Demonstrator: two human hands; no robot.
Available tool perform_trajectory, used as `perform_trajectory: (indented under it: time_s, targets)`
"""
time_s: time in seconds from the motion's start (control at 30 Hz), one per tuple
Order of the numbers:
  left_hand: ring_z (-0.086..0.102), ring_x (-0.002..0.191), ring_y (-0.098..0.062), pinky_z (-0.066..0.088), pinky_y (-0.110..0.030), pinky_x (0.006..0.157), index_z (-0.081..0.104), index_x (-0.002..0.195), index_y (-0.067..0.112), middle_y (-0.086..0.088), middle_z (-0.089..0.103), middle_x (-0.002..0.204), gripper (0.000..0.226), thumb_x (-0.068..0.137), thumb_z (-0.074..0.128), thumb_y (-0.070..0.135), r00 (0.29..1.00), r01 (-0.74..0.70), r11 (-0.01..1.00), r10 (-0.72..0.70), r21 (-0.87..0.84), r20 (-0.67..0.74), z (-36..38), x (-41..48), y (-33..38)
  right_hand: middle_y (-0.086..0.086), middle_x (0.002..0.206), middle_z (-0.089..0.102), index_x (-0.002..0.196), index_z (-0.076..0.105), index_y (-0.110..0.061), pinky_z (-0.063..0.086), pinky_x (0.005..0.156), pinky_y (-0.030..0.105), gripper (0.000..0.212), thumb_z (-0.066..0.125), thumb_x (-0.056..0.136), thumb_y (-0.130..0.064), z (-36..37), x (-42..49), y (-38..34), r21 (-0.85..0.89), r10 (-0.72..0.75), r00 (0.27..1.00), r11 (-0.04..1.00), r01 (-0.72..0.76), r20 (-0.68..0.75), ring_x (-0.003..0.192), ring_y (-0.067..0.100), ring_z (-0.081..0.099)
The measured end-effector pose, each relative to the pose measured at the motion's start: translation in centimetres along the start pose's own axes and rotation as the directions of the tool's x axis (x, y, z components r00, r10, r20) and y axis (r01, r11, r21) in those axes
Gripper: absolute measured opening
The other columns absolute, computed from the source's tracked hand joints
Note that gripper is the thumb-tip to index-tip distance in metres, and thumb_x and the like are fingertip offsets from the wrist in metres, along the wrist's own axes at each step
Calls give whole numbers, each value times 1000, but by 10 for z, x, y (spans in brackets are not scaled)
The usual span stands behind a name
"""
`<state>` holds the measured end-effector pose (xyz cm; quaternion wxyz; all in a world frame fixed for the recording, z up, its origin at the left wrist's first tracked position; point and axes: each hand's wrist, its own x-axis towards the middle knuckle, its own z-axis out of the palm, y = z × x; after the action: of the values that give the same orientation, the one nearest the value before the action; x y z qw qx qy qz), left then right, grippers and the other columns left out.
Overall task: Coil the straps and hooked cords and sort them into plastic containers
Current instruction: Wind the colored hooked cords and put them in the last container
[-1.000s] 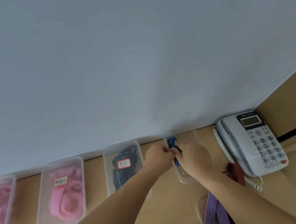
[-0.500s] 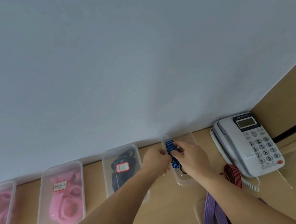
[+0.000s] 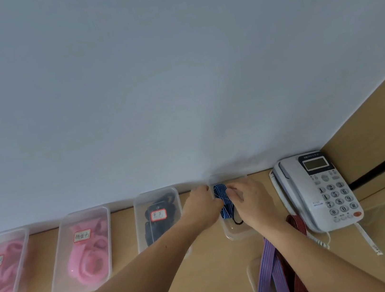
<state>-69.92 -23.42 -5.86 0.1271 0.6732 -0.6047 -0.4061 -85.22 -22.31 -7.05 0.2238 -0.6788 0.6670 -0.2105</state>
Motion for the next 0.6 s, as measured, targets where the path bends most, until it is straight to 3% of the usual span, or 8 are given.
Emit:
perform_trajectory:
  time_s: [0.1, 0.2, 0.3, 0.4, 0.47, 0.6]
  targets:
    - [52, 121, -28, 43, -37, 97, 50, 135, 9, -10, 53, 136, 46, 92, 51, 24, 993, -66, 992, 76, 111, -89, -5, -12, 10, -9, 103, 64, 108, 68, -25, 46, 87, 30, 21, 50, 98, -28, -20, -7, 3, -14, -84, 996, 996, 84, -1, 104, 14, 54]
    - [51, 119, -26, 42, -35, 96, 53, 132, 10, -10, 54, 131, 41, 93, 50, 20, 980, -105, 983, 128, 150, -150, -4, -33, 22, -4, 101, 64, 103, 69, -20, 42, 82, 27, 17, 54, 95, -22, -38, -24, 9, -34, -157, 987, 987, 157, -21, 103, 17, 56]
    - [53, 114, -25, 44, -37, 95, 57, 127, 11, -8, 58, 125, 37, 91, 51, 20, 969, -114, 980, 146, 163, -198, 12, -59, 35, 0, 106, 66, 110, 70, -16, 44, 83, 26, 20, 59, 93, -21, -57, -49, 24, -28, -205, 978, 979, 204, -39, 103, 18, 58]
    - [60, 98, -23, 49, -36, 84, 62, 111, 16, -6, 64, 113, 24, 90, 53, 22, 970, -73, 990, 99, 123, -223, 39, -84, 44, -5, 101, 65, 108, 71, -19, 46, 82, 22, 19, 63, 91, -21, -71, -70, 43, 23, -236, 971, 971, 237, -42, 91, 9, 58]
    - [61, 93, -17, 45, -29, 77, 62, 116, 21, 0, 66, 111, 27, 91, 52, 24, 977, -23, 995, 42, 92, -211, 57, -99, 46, -10, 94, 61, 103, 71, -23, 45, 75, 20, 15, 64, 90, -22, -77, -83, 55, 35, -223, 975, 974, 222, 9, 79, 3, 55]
    - [59, 99, -14, 37, -17, 79, 61, 128, 12, 1, 67, 112, 37, 91, 54, 16, 985, 57, 998, -51, 34, -167, 85, -121, 49, -11, 96, 61, 108, 66, -28, 46, 80, 24, 19, 60, 90, -29, -81, -100, 79, -32, -182, 948, 980, 197, 262, 89, 9, 59]
